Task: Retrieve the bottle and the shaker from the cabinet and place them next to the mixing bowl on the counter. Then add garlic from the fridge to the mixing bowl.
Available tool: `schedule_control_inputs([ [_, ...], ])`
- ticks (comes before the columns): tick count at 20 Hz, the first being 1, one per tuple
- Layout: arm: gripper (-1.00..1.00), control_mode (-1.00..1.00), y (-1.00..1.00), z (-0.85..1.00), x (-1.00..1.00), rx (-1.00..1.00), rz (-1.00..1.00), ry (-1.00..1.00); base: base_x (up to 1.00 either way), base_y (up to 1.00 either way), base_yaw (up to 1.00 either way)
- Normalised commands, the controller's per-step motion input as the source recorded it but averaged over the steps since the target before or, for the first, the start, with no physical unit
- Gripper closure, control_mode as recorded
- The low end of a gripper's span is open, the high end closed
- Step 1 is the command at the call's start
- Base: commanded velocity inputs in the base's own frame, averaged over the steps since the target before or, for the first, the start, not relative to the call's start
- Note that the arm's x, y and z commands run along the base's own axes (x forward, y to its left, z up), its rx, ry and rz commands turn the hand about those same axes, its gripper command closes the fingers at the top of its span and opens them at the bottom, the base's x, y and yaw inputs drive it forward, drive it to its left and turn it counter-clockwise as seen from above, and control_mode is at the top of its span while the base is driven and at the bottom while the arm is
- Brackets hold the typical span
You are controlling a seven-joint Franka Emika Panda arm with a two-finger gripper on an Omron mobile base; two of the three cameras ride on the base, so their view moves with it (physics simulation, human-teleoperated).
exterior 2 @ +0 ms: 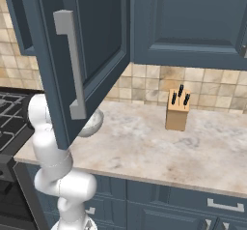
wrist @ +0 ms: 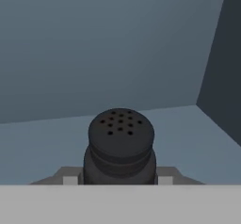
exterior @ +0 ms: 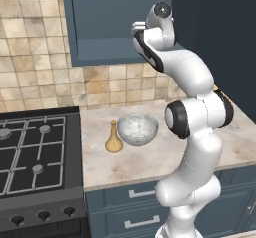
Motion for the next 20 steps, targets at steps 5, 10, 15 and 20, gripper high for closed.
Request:
schedule_control_inputs([
  [5, 1.00, -1.00, 0.00, 0.00, -0.46, 0.00, -0.01, -0.15, 0.00, 0.00, 0.00],
  [10, 1.00, -1.00, 0.12, 0.10, -0.57, 0.00, -0.15, -0.03, 0.00, 0.00, 0.00],
  [15, 1.00, -1.00, 0.38, 0.21, -0.53, 0.00, -0.29, 0.00, 0.00, 0.00, 0.00],
  [20, 1.00, -1.00, 0.25, 0.26, -0.80, 0.00, -0.38, 0.01, 0.00, 0.00, 0.00],
])
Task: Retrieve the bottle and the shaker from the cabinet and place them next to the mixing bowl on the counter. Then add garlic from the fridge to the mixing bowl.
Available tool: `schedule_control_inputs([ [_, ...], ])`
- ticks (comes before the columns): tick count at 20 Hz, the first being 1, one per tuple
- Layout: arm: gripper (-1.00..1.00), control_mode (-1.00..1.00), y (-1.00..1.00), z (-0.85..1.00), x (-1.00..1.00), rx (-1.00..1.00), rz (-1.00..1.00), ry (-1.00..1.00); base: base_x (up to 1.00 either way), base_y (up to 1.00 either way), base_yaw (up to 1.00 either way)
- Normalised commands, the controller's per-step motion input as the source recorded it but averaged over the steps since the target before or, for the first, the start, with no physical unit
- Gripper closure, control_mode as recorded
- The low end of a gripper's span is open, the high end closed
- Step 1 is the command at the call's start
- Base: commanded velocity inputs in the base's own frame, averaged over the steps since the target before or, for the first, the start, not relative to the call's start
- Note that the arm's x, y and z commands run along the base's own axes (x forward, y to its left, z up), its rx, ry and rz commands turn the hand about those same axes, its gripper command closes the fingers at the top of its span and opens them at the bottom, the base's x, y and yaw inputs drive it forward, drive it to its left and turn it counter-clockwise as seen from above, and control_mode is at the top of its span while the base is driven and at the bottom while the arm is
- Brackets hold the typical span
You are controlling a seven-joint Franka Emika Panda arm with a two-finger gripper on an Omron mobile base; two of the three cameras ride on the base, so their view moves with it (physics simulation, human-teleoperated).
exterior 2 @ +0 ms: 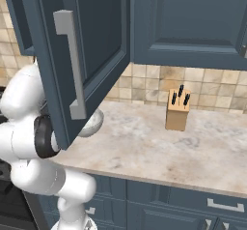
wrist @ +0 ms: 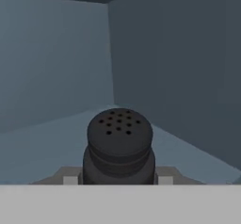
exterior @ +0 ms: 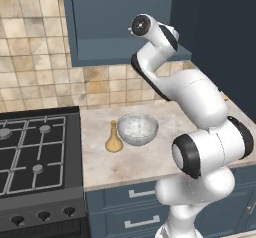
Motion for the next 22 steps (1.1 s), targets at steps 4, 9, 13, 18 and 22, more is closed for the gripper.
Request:
schedule_control_inputs([
  [4, 1.00, -1.00, 0.15, 0.05, -1.00, 0.00, -0.39, 0.07, 0.00, 0.00, 0.00],
  [9, 1.00, -1.00, 0.28, 0.02, -1.00, 0.00, -0.36, 0.08, 0.00, 0.00, 0.00],
  [13, 1.00, -1.00, 0.09, 0.06, -1.00, 0.01, -0.35, 0.12, 0.00, 0.00, 0.00],
  [18, 1.00, -1.00, 0.12, 0.00, -0.99, 0.03, -0.38, 0.11, 0.00, 0.00, 0.00],
  [22, 1.00, -1.00, 0.23, 0.00, -1.00, 0.08, -0.34, 0.01, 0.00, 0.00, 0.00],
])
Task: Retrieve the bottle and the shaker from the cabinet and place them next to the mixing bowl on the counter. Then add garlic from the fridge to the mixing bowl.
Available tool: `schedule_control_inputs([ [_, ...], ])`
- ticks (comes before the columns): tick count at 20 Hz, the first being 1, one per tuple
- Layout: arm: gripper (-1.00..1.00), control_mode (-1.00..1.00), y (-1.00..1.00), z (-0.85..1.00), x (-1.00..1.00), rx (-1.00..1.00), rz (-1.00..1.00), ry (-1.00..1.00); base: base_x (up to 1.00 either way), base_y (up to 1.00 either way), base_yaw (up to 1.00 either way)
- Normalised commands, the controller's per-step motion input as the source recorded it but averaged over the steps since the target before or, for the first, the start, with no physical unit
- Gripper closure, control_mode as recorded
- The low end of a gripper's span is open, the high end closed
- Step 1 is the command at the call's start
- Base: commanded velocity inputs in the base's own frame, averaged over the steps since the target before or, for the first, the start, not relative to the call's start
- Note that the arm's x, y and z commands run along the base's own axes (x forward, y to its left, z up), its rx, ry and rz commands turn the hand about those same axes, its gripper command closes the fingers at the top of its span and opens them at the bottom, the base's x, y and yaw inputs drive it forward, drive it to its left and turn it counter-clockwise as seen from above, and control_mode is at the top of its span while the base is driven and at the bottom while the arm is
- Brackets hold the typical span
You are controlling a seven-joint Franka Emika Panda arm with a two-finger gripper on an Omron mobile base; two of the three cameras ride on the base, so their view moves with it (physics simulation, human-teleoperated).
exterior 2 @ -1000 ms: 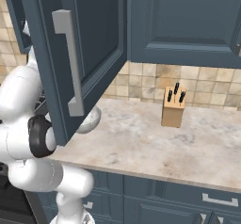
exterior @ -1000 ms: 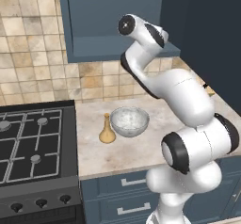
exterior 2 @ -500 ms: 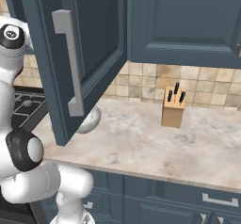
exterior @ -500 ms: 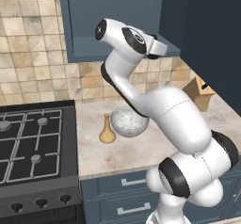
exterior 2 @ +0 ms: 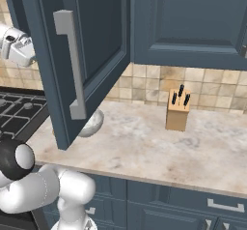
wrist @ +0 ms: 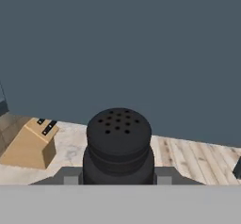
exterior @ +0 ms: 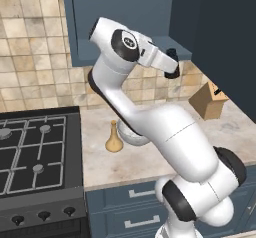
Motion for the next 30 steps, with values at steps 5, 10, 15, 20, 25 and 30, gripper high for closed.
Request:
schedule_control_inputs([
  [5, 1.00, -1.00, 0.40, -0.30, -0.71, 0.06, -0.27, -0.03, 0.00, 0.00, 0.00],
  [10, 1.00, -1.00, 0.14, -0.62, -0.55, 0.08, -0.15, -0.03, 0.00, 0.00, 0.00],
  [15, 1.00, -1.00, 0.00, -0.41, 0.05, 0.08, -0.02, -0.29, 0.00, 0.00, 0.00],
  [20, 1.00, -1.00, 0.01, -0.50, 0.01, 0.03, 0.00, -0.37, 0.00, 0.00, 0.00],
  [25, 1.00, -1.00, 0.00, -0.63, -0.11, 0.00, 0.01, -0.23, 0.00, 0.00, 0.00],
  [30, 1.00, -1.00, 0.00, -0.30, -0.30, 0.01, 0.06, -0.15, 0.00, 0.00, 0.00],
])
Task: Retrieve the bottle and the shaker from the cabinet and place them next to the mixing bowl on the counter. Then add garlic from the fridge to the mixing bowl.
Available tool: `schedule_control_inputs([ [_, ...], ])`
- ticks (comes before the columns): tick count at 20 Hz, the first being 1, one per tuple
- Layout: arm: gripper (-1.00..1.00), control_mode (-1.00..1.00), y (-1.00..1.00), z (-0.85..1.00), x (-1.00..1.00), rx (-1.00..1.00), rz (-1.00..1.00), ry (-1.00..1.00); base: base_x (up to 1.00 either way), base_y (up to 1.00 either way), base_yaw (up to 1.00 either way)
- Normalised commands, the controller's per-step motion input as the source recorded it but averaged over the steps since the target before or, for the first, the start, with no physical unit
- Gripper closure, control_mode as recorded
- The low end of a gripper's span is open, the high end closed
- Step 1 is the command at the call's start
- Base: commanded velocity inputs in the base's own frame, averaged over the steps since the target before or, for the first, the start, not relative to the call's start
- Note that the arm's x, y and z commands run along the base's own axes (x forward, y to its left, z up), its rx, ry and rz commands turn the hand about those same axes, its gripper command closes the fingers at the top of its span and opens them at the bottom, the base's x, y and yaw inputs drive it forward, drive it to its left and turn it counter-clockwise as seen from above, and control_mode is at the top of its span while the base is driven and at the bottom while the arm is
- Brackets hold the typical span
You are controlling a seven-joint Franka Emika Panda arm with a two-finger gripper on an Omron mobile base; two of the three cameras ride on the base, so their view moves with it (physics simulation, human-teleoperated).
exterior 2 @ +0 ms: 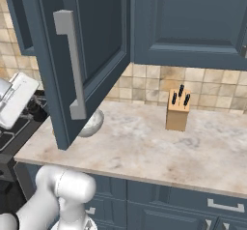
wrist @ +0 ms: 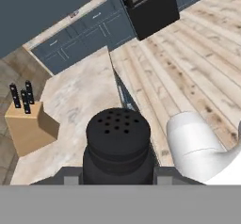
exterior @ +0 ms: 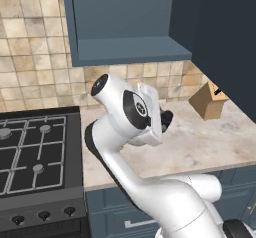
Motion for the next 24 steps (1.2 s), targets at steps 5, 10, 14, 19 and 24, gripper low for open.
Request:
schedule_control_inputs([
  [5, 1.00, -1.00, 0.00, -0.43, -0.05, 0.00, 0.06, -0.12, 0.00, 0.00, 0.00],
  [10, 1.00, -1.00, 0.15, -0.59, 0.00, 0.03, 0.11, -0.11, 0.00, 0.00, 0.00],
  [14, 1.00, -1.00, 0.24, -0.67, -0.03, 0.03, 0.12, -0.02, 0.00, 0.00, 0.00],
  [19, 1.00, -1.00, 0.16, -0.45, -0.02, 0.00, 0.09, 0.13, 0.00, 0.00, 0.00],
  [24, 1.00, -1.00, -0.01, -0.14, 0.04, -0.09, 0.08, 0.23, 0.00, 0.00, 0.00],
])
